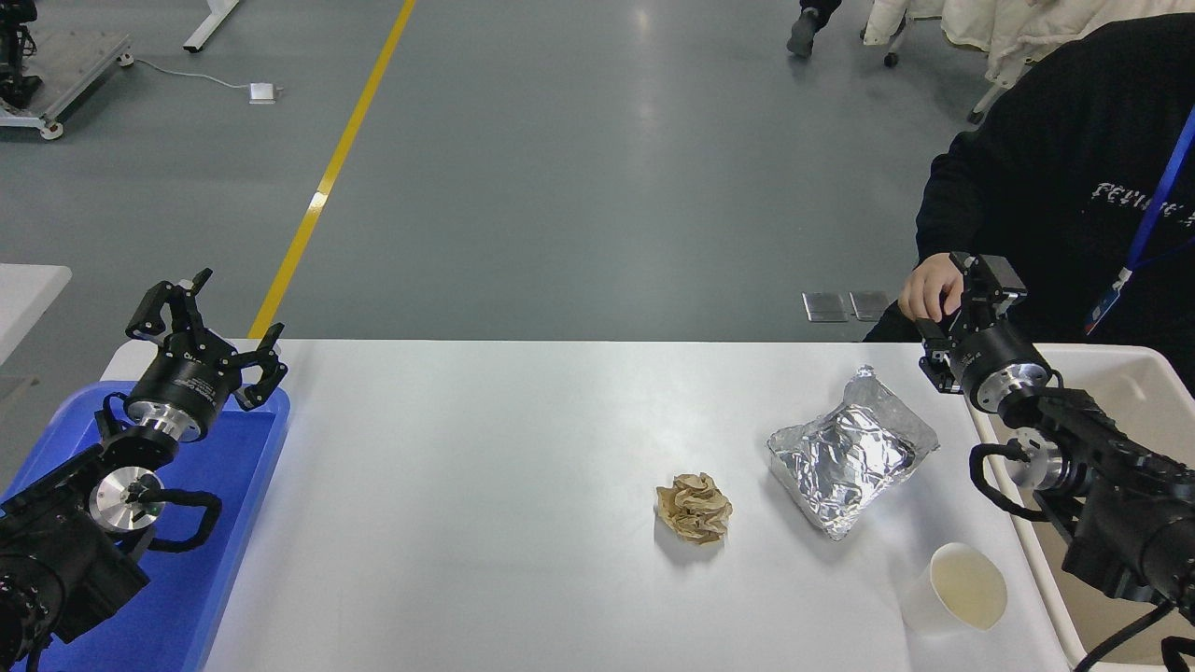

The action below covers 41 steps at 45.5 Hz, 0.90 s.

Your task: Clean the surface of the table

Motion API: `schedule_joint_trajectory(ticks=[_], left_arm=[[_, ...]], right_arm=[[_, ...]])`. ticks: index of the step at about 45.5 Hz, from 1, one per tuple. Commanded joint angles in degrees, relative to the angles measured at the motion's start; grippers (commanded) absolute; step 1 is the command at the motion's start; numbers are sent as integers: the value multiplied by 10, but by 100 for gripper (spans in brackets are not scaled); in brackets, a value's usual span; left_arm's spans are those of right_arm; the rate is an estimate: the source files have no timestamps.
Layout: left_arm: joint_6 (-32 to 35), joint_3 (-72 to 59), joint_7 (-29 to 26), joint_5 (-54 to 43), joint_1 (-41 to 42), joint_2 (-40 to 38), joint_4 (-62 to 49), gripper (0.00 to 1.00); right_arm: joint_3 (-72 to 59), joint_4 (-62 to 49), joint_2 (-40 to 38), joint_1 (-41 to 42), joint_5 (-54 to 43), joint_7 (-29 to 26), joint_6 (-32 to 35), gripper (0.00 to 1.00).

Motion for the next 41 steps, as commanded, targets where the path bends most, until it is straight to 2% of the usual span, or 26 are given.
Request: schedule_joint_trajectory(ticks=[1,41], left_arm=[[0,0,0,-1,0,-1,0,100],[0,0,0,0,0,-3,0,100]], right_arm=[[-1,-2,-3,0,0,0,1,99],[-8,-9,3,3,0,0,0,99]])
